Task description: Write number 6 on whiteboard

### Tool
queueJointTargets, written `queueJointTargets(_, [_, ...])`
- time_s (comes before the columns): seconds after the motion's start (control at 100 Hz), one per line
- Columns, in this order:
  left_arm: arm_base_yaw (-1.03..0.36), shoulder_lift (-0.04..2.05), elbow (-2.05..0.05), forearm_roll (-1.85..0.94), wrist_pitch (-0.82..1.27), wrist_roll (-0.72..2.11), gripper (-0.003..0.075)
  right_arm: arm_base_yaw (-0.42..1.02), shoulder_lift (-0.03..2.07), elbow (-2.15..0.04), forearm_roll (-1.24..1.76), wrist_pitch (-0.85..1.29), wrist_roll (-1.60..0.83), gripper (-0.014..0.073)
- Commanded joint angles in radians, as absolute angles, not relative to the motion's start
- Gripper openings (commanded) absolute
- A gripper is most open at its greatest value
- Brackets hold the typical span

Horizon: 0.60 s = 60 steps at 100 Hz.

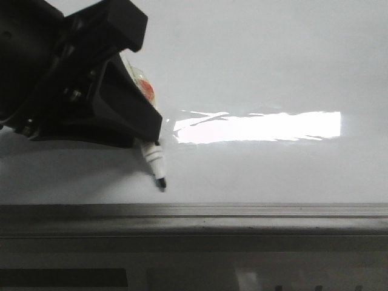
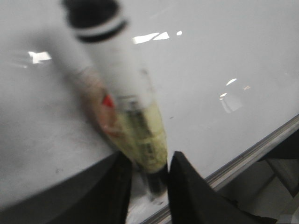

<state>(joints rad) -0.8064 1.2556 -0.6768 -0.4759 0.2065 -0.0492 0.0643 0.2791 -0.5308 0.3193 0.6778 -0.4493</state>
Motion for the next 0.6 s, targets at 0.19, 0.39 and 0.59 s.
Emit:
queueJointTargets(0.19, [-0.804, 1.232, -0.698, -0.469, 0.189, -0.036, -0.002, 0.099, 0.298, -0.56, 0.345, 0.586, -0.459, 0.0398])
queueJointTargets(0.39, [-0.825, 1.092, -0.698, -0.469, 0.251, 0.219, -0.002, 0.138, 0.3, -0.57, 0.462, 0.591, -0.558, 0.0398])
queueJointTargets(0.59, [-0.876, 0.944, -0.698, -0.484, 0.357, 0.543, -0.002, 0.179, 0.345, -0.57, 0.815, 0.645, -0.902, 0.0398])
